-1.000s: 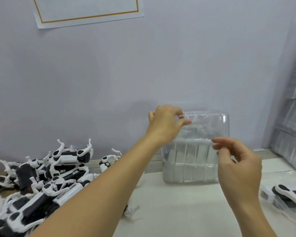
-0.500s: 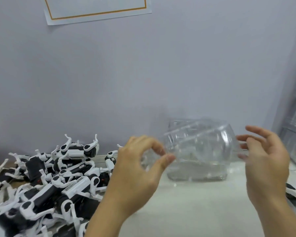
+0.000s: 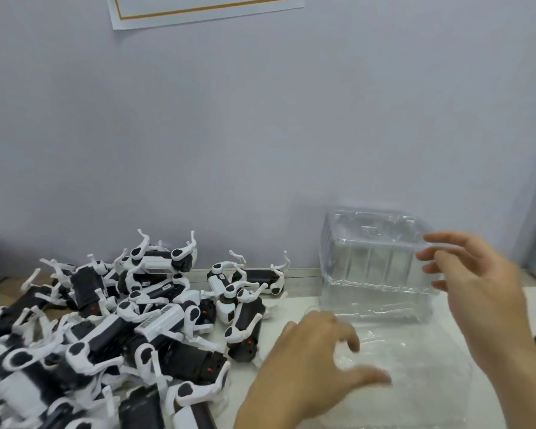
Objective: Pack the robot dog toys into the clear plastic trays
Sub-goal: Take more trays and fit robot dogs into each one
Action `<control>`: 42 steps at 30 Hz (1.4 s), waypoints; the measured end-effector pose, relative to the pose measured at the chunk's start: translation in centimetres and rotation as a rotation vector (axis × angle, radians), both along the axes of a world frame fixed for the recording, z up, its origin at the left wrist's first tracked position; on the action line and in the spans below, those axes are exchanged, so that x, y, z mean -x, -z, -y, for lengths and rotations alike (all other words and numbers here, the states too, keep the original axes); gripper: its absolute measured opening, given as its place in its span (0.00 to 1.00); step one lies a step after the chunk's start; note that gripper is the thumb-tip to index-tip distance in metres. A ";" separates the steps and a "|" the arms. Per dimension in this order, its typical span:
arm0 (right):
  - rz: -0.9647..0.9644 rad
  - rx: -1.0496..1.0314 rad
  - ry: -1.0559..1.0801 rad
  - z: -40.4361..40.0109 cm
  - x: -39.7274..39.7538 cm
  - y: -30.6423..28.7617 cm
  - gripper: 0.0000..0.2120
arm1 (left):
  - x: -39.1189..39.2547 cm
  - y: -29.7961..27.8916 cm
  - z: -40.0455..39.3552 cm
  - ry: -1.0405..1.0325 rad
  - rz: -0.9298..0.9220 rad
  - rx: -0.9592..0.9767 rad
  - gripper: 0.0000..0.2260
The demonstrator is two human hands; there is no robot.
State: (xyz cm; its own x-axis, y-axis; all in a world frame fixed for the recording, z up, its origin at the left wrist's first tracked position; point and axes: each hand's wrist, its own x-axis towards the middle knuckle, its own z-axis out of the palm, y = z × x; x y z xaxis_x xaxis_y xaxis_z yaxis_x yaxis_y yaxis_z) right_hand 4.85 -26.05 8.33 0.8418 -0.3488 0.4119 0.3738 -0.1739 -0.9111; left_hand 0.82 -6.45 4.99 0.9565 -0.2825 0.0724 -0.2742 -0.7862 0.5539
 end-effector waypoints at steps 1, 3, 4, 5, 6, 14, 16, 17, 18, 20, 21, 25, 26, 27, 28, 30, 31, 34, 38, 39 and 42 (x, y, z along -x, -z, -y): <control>-0.024 0.067 -0.028 -0.4 -0.1 0.3 0.18 | -0.3 0.0 -0.3 -0.080 0.085 0.062 0.19; -0.078 0.213 -0.101 -1.5 -0.3 0.8 0.17 | -1.0 -0.2 -1.5 -0.298 0.276 0.059 0.10; -0.100 0.291 -0.137 -2.2 -0.2 1.1 0.16 | -1.3 -0.2 -2.4 -0.411 0.302 -0.015 0.08; -0.117 0.365 -0.165 -2.9 -0.2 1.3 0.15 | -1.5 0.0 -3.3 -0.516 0.254 -0.108 0.10; -0.130 0.427 -0.186 -3.5 -0.2 1.5 0.15 | -1.6 0.3 -4.2 -0.577 0.170 -0.217 0.12; -0.166 0.575 -0.231 -5.3 0.0 2.2 0.13 | -1.4 0.1 -5.3 -0.843 0.163 -0.163 0.08; -0.168 0.555 -0.223 -5.5 0.0 2.2 0.13 | -1.3 -0.4 -5.4 -0.879 0.227 -0.126 0.07; -0.173 0.541 -0.223 -5.7 0.1 2.1 0.13 | -1.3 -0.6 -5.5 -0.898 0.262 -0.097 0.06; -0.180 0.519 -0.230 -5.8 0.1 2.0 0.13 | -1.4 -0.8 -5.7 -0.919 0.303 -0.047 0.07; -0.200 0.463 -0.268 -6.3 0.2 1.7 0.13 | -1.7 -1.3 -6.1 -0.943 0.384 0.101 0.09; -0.213 0.429 -0.304 -6.6 0.3 1.6 0.13 | -1.8 -1.5 -6.3 -0.932 0.427 0.197 0.10; -0.293 0.168 -0.510 -8.3 1.0 1.1 0.14 | -1.8 -2.3 -4.8 -0.696 0.539 0.600 0.09; -0.304 0.081 -0.556 -8.5 1.0 1.0 0.19 | -1.9 -2.4 -4.0 -0.625 0.538 0.658 0.08; -0.295 0.007 -0.579 -8.6 1.0 0.9 0.23 | -1.9 -2.4 -3.2 -0.557 0.539 0.694 0.08; -0.275 -0.057 -0.564 -8.5 0.9 0.8 0.26 | -1.9 -2.5 -2.4 -0.494 0.536 0.724 0.09; -0.235 -0.187 -0.447 -7.6 0.5 0.3 0.27 | -1.8 -2.3 -0.8 -0.352 0.478 0.832 0.09; -0.214 -0.241 -0.405 -6.9 0.4 0.1 0.25 | -1.7 -2.2 -0.2 -0.272 0.415 0.890 0.08; -0.159 -0.157 -0.337 -4.7 0.3 -0.4 0.11 | -1.4 -1.8 0.9 -0.087 0.270 0.868 0.10; -0.101 0.091 -0.142 -2.0 0.1 -0.1 0.05 | -0.8 -1.6 1.3 -0.016 0.150 0.748 0.14; -0.104 0.137 -0.113 -1.4 0.0 0.0 0.06 | -0.8 -1.4 1.3 -0.098 0.166 0.691 0.14; -0.131 0.263 -0.081 0.1 0.0 0.2 0.08 | -1.4 0.1 1.1 -0.314 0.046 0.361 0.17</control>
